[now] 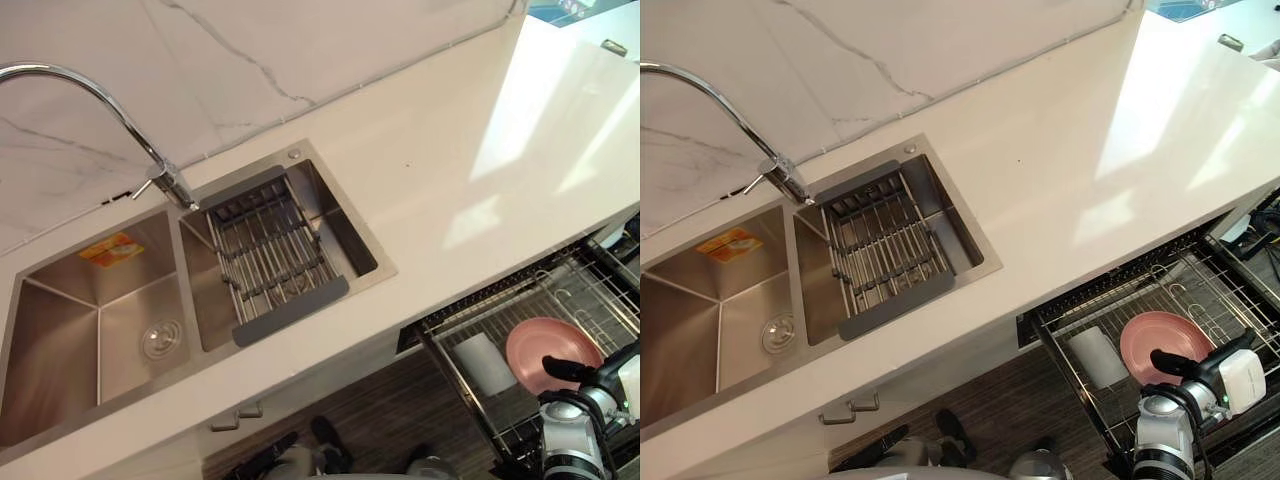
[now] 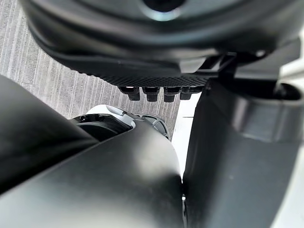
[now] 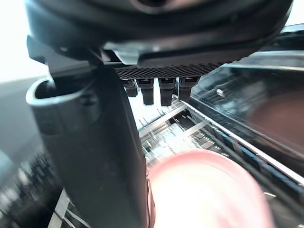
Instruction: Walk over to the sink, pick up the cup, carry it to the dishwasher, place the cup inside the dishwasher, then close the dishwasher door
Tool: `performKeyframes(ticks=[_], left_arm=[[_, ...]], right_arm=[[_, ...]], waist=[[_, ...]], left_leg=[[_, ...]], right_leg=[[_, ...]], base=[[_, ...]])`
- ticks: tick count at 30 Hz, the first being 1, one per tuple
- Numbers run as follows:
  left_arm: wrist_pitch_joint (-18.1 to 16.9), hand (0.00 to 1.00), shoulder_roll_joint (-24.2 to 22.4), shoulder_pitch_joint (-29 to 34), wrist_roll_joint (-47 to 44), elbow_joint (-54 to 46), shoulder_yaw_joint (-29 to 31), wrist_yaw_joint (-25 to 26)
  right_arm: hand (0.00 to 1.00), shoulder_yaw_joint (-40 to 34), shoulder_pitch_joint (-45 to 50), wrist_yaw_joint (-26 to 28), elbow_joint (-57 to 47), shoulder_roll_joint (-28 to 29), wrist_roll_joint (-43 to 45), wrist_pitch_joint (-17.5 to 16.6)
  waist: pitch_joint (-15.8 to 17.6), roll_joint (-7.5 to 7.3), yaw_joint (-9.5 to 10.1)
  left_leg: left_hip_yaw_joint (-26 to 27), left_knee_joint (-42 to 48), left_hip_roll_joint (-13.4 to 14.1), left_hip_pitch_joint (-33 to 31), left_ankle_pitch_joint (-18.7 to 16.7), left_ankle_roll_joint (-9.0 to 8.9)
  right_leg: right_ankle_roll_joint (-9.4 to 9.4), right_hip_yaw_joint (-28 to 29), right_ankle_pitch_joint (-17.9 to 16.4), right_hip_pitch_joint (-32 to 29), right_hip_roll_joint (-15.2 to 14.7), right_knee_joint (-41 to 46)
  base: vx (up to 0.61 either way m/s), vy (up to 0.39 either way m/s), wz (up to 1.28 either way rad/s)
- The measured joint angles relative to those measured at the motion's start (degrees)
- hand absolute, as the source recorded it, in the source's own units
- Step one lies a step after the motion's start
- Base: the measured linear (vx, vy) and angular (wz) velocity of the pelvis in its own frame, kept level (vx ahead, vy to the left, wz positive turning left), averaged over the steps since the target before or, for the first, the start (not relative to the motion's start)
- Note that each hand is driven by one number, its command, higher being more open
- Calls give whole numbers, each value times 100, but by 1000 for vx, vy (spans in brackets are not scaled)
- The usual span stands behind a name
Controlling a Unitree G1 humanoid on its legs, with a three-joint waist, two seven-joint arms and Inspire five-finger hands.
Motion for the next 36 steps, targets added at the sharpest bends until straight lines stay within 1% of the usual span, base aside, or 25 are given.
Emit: performKeyframes(ticks=[2, 3, 4, 5, 7, 8, 9, 10, 12, 13, 14, 15, 17, 19, 20, 21, 22, 23, 24, 25, 29, 30, 32, 34, 36], left_arm=[[-57, 100, -2, -2, 59, 21, 25, 12], [-69, 100, -6, -6, 65, 21, 37, 13], [-91, 100, -22, -8, 66, 25, 48, 17], [-112, 100, -35, -8, 66, 27, 56, 22], [-200, 100, -101, -9, 60, 52, 112, 50], [-223, 100, -121, -10, 52, 71, 140, 56], [-234, 100, -167, -15, 48, 99, 225, 69], [-236, 100, -215, -16, 40, 121, 313, 84], [-229, 100, -248, -15, -54, 169, 387, 110], [-229, 100, -248, -15, -88, 209, 409, 117], [-226, 100, -250, -15, -122, 247, 441, 138], [-226, 100, -250, -15, -129, 271, 452, 154], [-259, 100, -258, -15, -164, 381, 483, 181], [-315, 100, -280, -15, -166, 411, 483, 224], [-351, 100, -305, -16, -165, 430, 483, 246], [-364, 100, -317, -16, -165, 437, 482, 259], [-392, 100, -332, -17, -163, 444, 479, 274], [-407, 100, -336, -17, -161, 444, 478, 276], [-438, 100, -330, -12, -159, 449, 480, 280], [-465, 100, -312, -3, -159, 455, 481, 279], [-469, 100, -218, 0, -44, 442, 480, 259], [-467, 100, -207, 0, -41, 442, 481, 253], [-467, 100, -176, 1, -13, 436, 481, 232], [-470, 100, -158, 3, 71, 425, 480, 223], [-470, 100, -158, 8, 133, 408, 480, 208]], right_arm=[[100, -17, 160, 6, -598, 152, 295, -389], [100, -48, 199, 4, -745, 212, 364, -529], [100, -164, 257, -22, -1003, 317, 536, -780], [100, -237, 269, -91, -1081, 360, 665, -933], [100, -737, 269, -523, -1224, 488, 1265, -1506], [100, -938, 230, -635, -1214, 514, 1466, -1672], [100, -1353, 167, -884, -1204, 561, 2072, -2084], [100, -1796, 145, -1086, -1192, 611, 2476, -2407], [100, -2264, 188, -1160, -1134, 660, 3023, -2751], [100, -2376, 204, -1095, -1059, 676, 3337, -2874], [100, -2484, 232, -898, -954, 722, 3867, -2965], [100, -2492, 268, -774, -913, 757, 4163, -2984], [100, -2455, 423, -71, -667, 1020, 5210, -2998], [100, -2342, 420, 386, -467, 1280, 5792, -2940], [100, -2122, 420, 647, -358, 1413, 6013, -2847], [100, -1984, 421, 779, -301, 1458, 6100, -2782], [100, -1675, 418, 1057, -214, 1543, 6130, -2614], [100, -1547, 425, 1155, -221, 1589, 6107, -2603], [100, -1536, 450, 1358, -226, 1620, 6109, -2579], [100, -1533, 491, 1537, -178, 1587, 6134, -2450], [100, -1113, 656, 2394, 211, 1280, 6137, -1958], [100, -1061, 653, 2549, 279, 1215, 6138, -1859], [100, -773, 651, 3143, 530, 955, 6346, -1480], [100, -551, 649, 3459, 720, 770, 6337, -1282], [100, -412, 638, 3655, 810, 672, 6339, -1191]], waist=[[14, -20, -8], [23, -34, -18], [36, -54, -33], [41, -61, -35], [43, -65, -31], [43, -65, -27], [44, -66, -22], [46, -70, -21], [61, -93, -33], [59, -108, -46], [57, -127, -111], [60, -133, -153], [55, -139, -180], [52, -138, -177], [44, -133, -173], [38, -129, -169], [28, -128, -158], [22, -132, -146], [2, -171, -134], [-21, -215, -127], [-150, -354, -125], [-162, -357, -125], [-195, -380, -123], [-225, -396, -92], [-272, -406, -44]], left_leg=[[77, 10, 86, 59, -52, 185], [89, 14, 100, 76, -52, 186], [107, 17, 125, 93, -51, 189], [115, 19, 137, 98, -51, 190], [126, 29, 168, 104, -51, 190], [128, 29, 172, 105, -51, 191], [132, 29, 178, 114, -51, 190], [145, 29, 182, 148, -54, 192], [235, 26, 185, 244, -67, 191], [277, 27, 191, 283, -82, 176], [305, 29, 198, 334, -95, 160], [308, 34, 204, 357, -99, 154], [339, 45, 232, 399, -101, 150], [333, 41, 250, 405, -91, 138], [322, 27, 256, 405, -89, 135], [317, 20, 256, 406, -88, 134], [300, 7, 251, 405, -84, 134], [284, -2, 245, 403, -78, 137], [243, -26, 231, 390, -58, 148], [220, -59, 215, 386, -35, 157], [48, -216, 136, 402, 108, 182], [34, -232, 128, 404, 124, 190], [-67, -292, 100, 398, 193, 218], [-168, -307, 90, 390, 240, 245], [-247, -305, 90, 366, 271, 250]], right_leg=[[-31, 110, -44, 8, 83, 5], [-37, 128, -57, 9, 93, 12], [-49, 152, -75, 10, 115, 21], [-54, 161, -83, 10, 125, 23], [-68, 213, -104, 12, 156, 23], [-70, 228, -110, 14, 160, 22], [-72, 242, -120, 26, 167, 19], [-68, 267, -126, 59, 170, 18], [-64, 340, -153, 130, 169, 18], [-61, 375, -171, 160, 170, 18], [-58, 392, -195, 200, 173, 18], [-59, 392, -205, 224, 176, 19], [-68, 423, -226, 246, 197, 24], [-77, 418, -232, 252, 211, 33], [-79, 409, -233, 256, 213, 43], [-80, 405, -234, 256, 213, 53], [-81, 391, -234, 256, 209, 66], [-81, 379, -234, 256, 207, 72], [-80, 343, -234, 256, 202, 80], [-81, 319, -234, 254, 199, 85], [-77, 170, -235, 269, 171, 146], [-76, 155, -235, 270, 167, 157], [-75, 47, -237, 288, 160, 178], [-72, -65, -244, 312, 160, 181], [-55, -159, -265, 318, 161, 175]], base=[[-6, -10, -25], [13, -25, -18], [21, -24, -10], [33, -32, -8], [37, -24, -3], [40, -13, 1], [42, -7, 1], [49, -3, -3], [31, 3, -14], [8, -3, -20], [3, -7, -14], [-2, -14, -10], [-17, -18, -8], [-19, -8, 1], [-40, -11, 4], [-38, 4, 6], [-22, 13, 6], [-22, 20, 13], [-15, 17, 14], [-16, 22, 16], [-10, 27, 18], [-34, 34, 16], [-53, 34, 22], [-58, 28, 27], [-71, 28, 23]])
